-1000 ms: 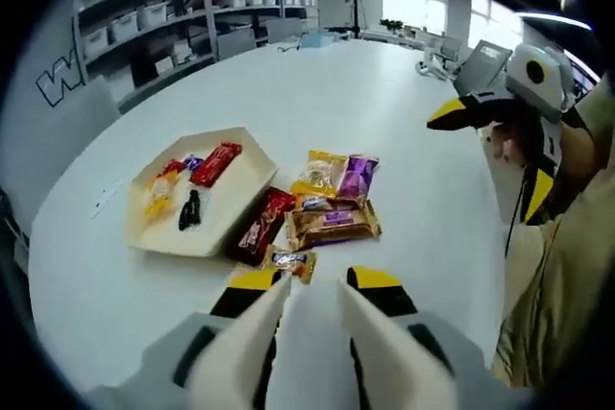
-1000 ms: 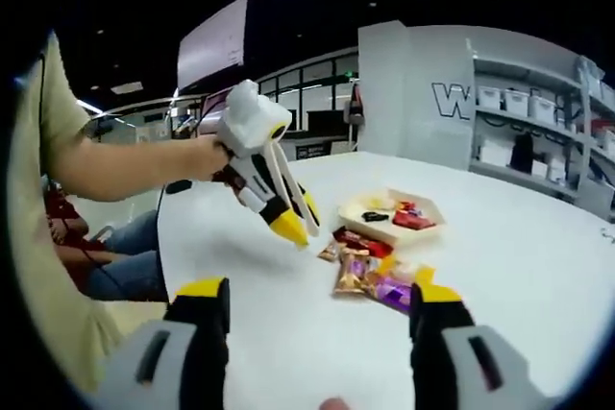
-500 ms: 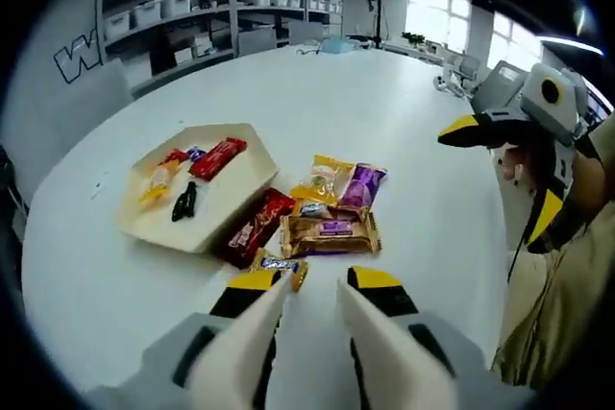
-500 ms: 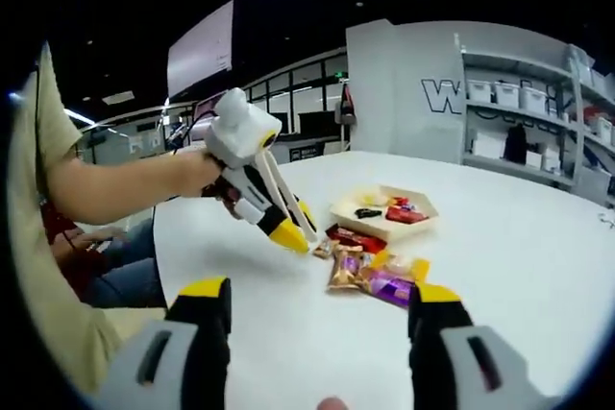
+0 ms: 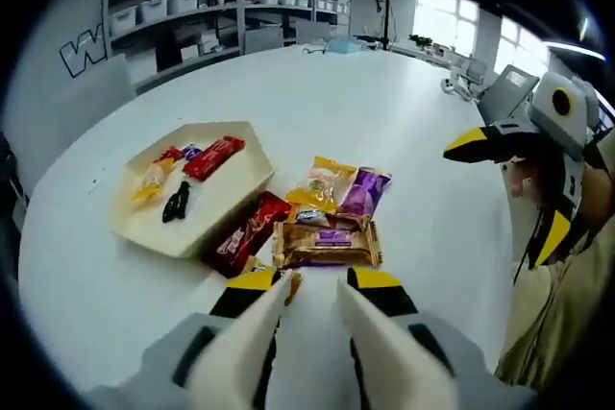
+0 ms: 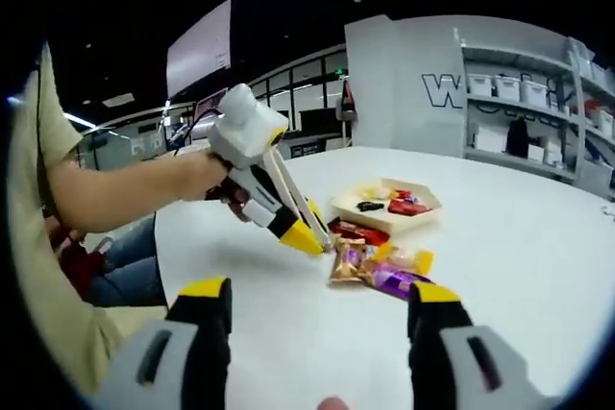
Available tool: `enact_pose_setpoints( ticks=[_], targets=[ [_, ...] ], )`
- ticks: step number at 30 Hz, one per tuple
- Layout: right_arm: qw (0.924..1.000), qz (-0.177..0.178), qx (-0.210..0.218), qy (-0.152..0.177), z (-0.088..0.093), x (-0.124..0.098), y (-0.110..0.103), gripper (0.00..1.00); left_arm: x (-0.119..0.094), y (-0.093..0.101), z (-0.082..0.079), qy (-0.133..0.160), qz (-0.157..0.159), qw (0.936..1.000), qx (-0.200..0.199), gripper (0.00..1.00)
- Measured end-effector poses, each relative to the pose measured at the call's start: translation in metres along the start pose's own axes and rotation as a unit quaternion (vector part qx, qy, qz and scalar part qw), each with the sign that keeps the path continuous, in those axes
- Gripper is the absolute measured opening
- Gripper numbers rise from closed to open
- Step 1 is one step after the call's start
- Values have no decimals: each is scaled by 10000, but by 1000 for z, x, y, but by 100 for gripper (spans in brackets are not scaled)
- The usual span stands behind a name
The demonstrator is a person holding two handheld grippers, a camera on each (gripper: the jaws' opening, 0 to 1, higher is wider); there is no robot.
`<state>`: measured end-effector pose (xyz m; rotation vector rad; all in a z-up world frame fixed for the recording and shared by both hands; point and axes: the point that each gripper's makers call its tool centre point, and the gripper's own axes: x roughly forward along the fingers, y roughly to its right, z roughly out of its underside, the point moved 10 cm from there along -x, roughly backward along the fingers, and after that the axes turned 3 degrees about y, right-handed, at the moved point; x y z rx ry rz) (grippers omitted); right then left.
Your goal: Place the target food into the container with the food tongs after gripping and lifting it, then release it inside without dropping or visibly crushing the food.
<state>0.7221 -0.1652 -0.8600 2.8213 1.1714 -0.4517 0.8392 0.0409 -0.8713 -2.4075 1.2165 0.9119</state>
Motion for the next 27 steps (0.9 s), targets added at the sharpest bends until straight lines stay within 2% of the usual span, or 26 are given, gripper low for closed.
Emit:
enact_pose_setpoints(
  ticks=[17,27],
  targets=[
    [10000,-42,18,-40,1,1,1,72,-18,-12,14,-62,-201,9997,-128,26],
    [10000,-74,6,-52,1,4,0,72,-30,-25,18,14,-440,9980,-449,26]
  ],
)
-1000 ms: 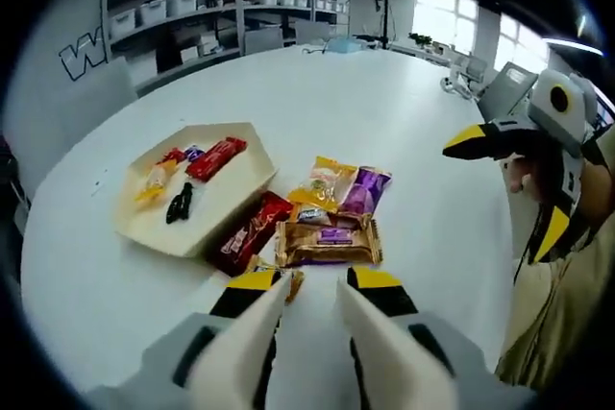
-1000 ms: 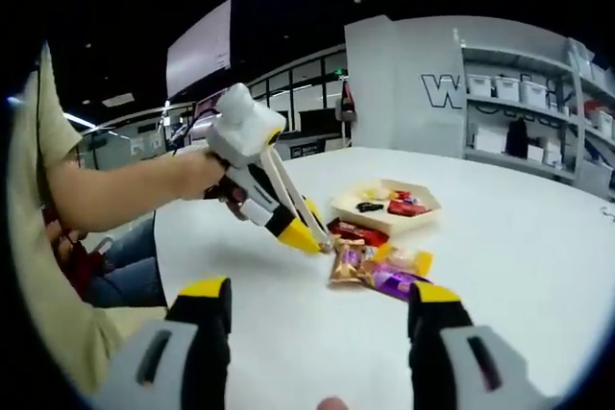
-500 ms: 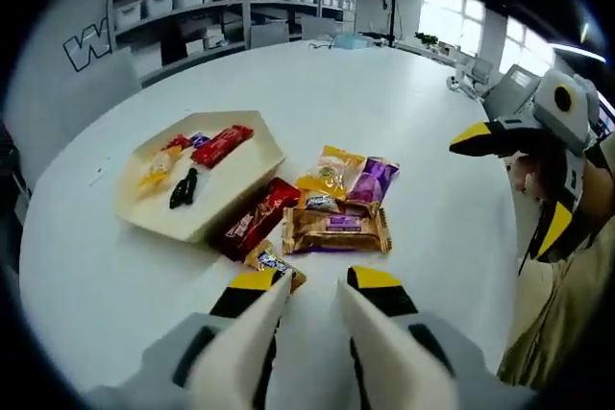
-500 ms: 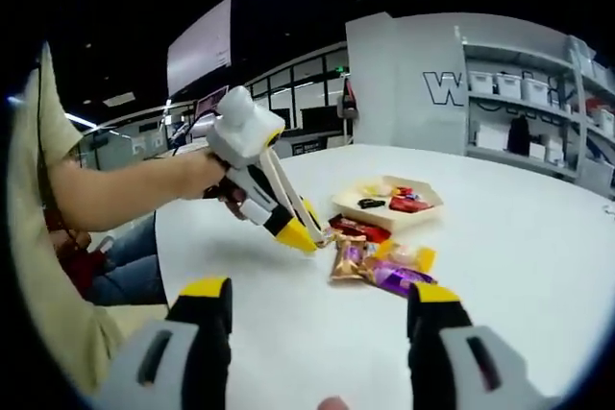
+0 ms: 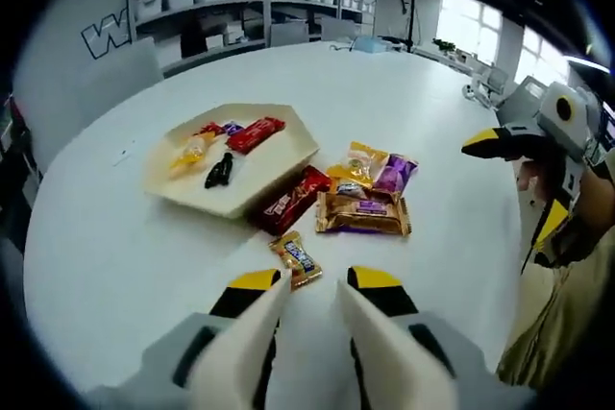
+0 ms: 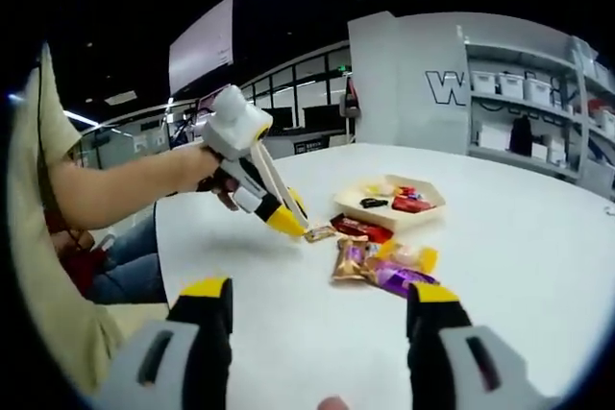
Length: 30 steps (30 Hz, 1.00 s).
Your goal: Place the target food into the container with the food tongs after gripping and lifting it, then release it inside without dropping or visibly crushing the food.
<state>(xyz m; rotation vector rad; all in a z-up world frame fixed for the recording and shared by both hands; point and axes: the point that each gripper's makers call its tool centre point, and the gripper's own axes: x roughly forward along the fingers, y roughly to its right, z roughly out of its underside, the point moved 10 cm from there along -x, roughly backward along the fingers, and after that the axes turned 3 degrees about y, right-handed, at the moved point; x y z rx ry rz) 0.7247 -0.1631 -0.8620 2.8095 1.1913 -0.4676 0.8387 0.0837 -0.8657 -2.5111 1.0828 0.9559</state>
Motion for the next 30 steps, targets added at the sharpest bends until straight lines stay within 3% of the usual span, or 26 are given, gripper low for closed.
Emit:
enact_pose_setpoints(
  ticks=[4,10,21,24,30],
  targets=[
    [10000,-14,-1,-15,1,1,-1,72,4,8,-6,147,86,9998,-64,26],
    [10000,-5,4,-27,2,-1,0,72,12,8,-4,146,118,9997,-172,26],
    [10000,-12,28,-29,3,-2,-1,72,1,-6,2,-93,145,9999,8,26],
    [10000,-11,22,-44,3,-2,-1,71,-6,-10,4,-187,85,9998,26,26],
    [10000,-18,36,-54,4,-1,-2,71,-12,-15,1,-27,-206,9996,-213,26]
  ],
)
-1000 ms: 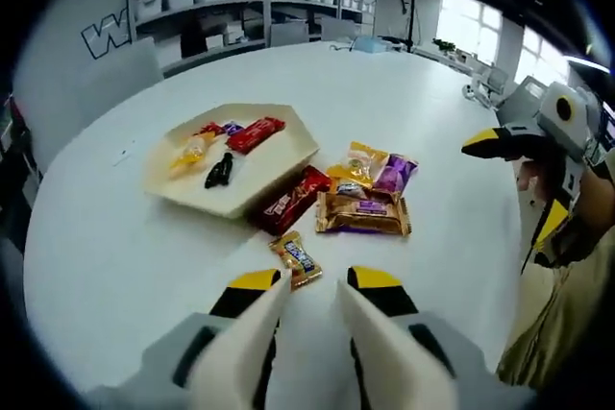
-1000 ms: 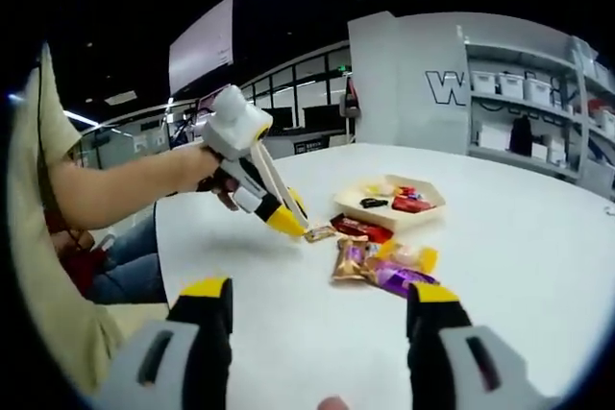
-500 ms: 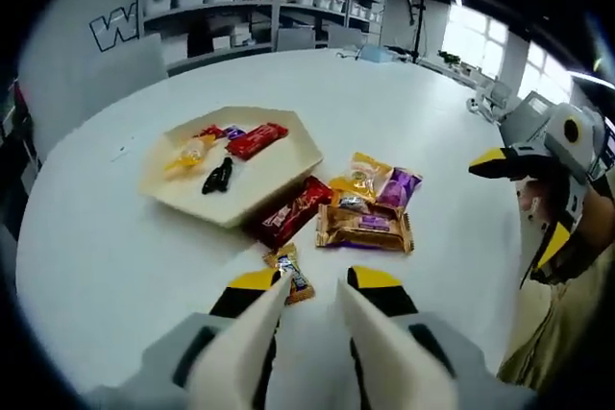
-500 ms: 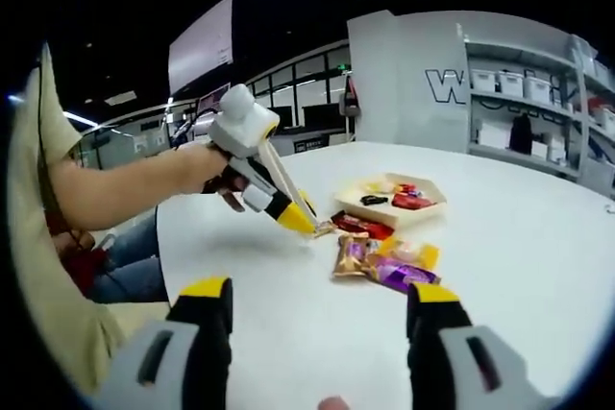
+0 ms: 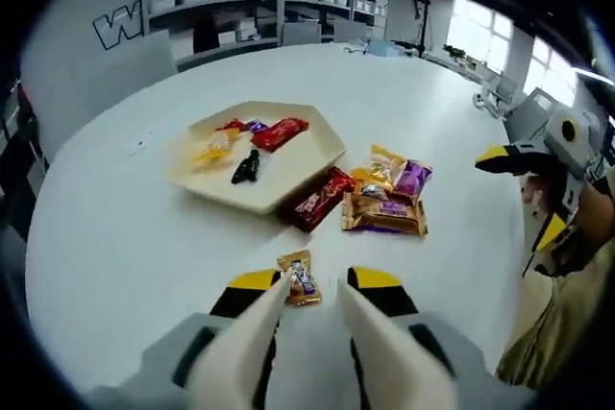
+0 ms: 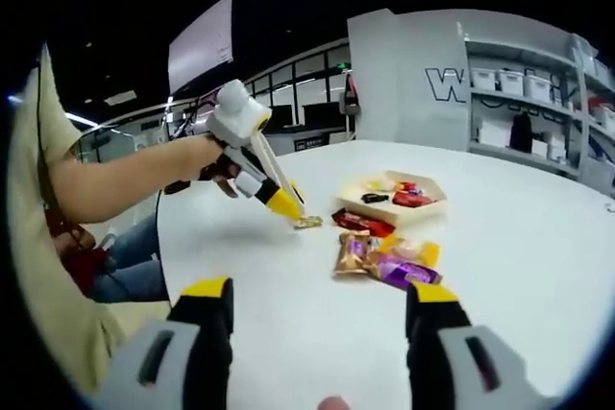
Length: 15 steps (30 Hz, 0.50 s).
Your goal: Place the target food into the container with the food tongs after gripping and lifting it, then release it inside without dropping or visibly crushing the food.
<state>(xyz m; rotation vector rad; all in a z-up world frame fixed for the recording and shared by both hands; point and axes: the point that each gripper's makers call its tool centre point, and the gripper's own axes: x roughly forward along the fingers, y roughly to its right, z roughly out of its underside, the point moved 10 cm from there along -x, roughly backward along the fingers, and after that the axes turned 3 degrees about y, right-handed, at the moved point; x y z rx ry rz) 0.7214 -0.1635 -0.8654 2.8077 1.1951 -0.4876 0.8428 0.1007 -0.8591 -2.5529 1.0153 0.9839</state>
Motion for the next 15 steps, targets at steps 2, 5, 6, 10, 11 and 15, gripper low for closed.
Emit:
enact_pose_setpoints(
  ticks=[2,5,6,10,11,15],
  targets=[
    [10000,-6,-10,-4,0,0,0,71,1,-1,0,5,-102,9999,-54,26],
    [10000,-7,-12,-3,0,0,0,71,3,-1,0,3,-176,9997,-145,26],
    [10000,-4,-13,1,-1,-1,0,71,4,-1,0,5,-187,9997,-174,26],
    [10000,14,-9,1,0,-2,0,71,9,2,-1,0,-186,9996,-200,26],
    [10000,14,-1,3,0,-2,0,71,11,2,-1,-17,-188,9996,-215,26],
    [10000,-13,10,32,1,-2,-1,72,15,2,1,-91,-302,9993,-192,26]
  ],
)
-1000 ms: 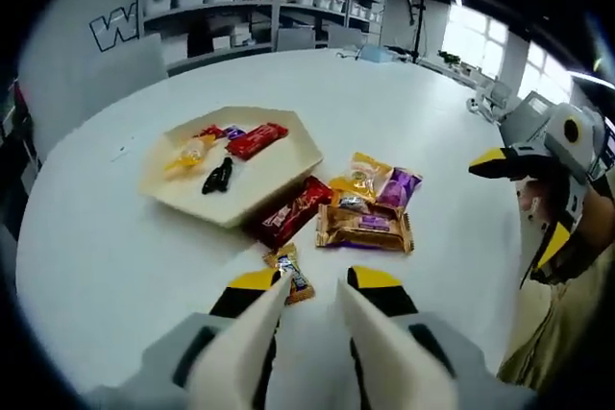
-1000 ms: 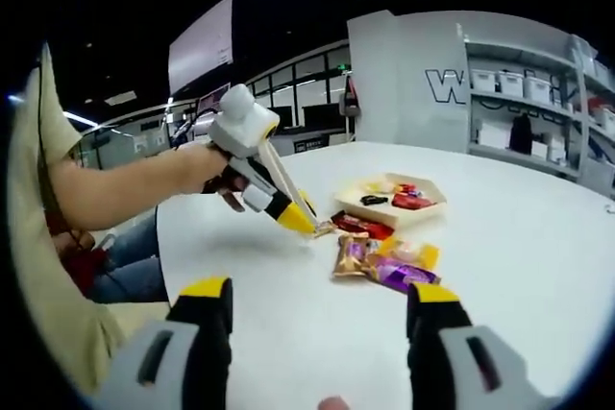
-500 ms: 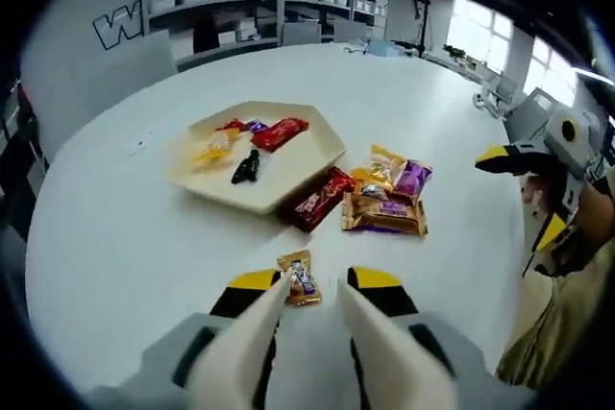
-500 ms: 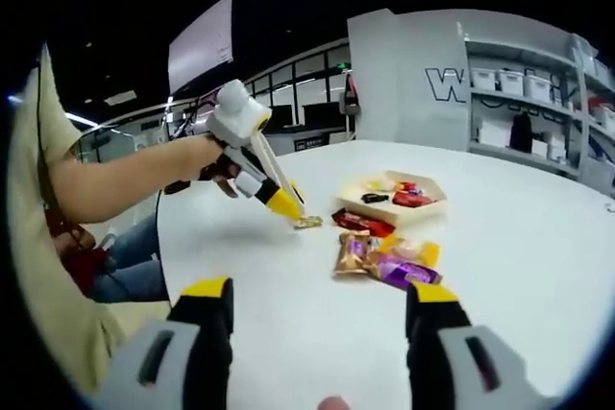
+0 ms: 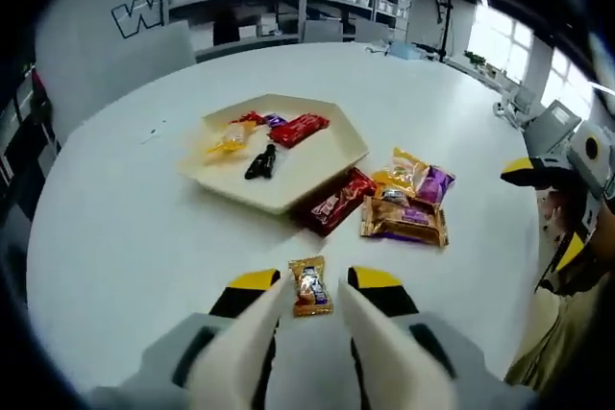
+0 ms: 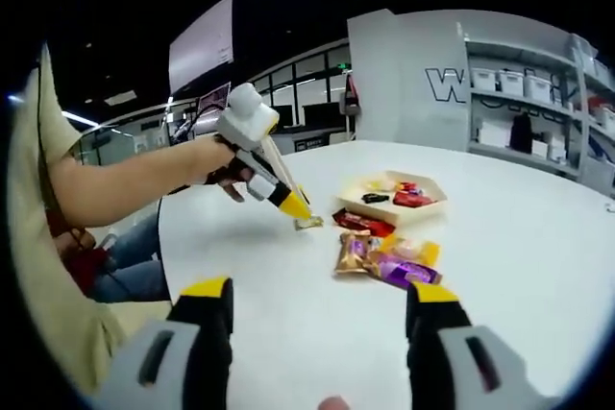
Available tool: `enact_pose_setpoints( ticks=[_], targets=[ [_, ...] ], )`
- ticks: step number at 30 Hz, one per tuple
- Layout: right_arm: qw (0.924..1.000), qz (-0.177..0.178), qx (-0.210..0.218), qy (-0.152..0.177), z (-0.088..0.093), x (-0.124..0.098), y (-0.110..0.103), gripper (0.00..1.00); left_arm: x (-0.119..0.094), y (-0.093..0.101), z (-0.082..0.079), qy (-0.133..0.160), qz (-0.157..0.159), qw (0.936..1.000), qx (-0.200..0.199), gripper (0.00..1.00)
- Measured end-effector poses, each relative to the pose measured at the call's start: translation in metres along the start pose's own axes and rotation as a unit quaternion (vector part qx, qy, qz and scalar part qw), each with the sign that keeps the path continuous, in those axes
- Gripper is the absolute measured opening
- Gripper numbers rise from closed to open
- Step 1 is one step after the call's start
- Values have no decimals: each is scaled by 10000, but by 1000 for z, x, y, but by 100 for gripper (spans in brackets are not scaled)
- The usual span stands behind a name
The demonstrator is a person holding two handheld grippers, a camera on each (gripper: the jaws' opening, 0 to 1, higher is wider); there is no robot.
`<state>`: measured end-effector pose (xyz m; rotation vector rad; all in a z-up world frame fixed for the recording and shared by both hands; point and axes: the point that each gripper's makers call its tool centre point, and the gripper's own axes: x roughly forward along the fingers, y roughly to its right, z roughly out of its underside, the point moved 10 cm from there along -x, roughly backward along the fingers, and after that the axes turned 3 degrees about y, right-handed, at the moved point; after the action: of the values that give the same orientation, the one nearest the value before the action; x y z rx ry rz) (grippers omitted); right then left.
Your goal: Place the target food into the container with the food tongs after gripping and lifting it, then release it inside without dropping or visibly crushing the food.
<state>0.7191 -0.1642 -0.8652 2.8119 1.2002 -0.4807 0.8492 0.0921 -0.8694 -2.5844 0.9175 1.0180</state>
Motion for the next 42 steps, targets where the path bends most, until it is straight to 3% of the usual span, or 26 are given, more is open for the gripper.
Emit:
enact_pose_setpoints(
  ticks=[9,19,22,34,42],
  targets=[
    [10000,-9,10,13,0,0,1,72,4,-5,2,-51,25,9999,-114,25],
    [10000,2,12,3,1,-1,2,71,5,-7,0,12,63,9999,148,19],
    [10000,3,3,6,0,-1,2,71,0,-7,-3,67,151,9998,61,18],
    [10000,-37,-8,39,-2,-1,2,71,-25,-9,-39,211,325,9988,303,18],
    [10000,-18,-12,64,-4,-3,2,71,-26,-19,-63,298,337,9984,355,18]
  ],
)
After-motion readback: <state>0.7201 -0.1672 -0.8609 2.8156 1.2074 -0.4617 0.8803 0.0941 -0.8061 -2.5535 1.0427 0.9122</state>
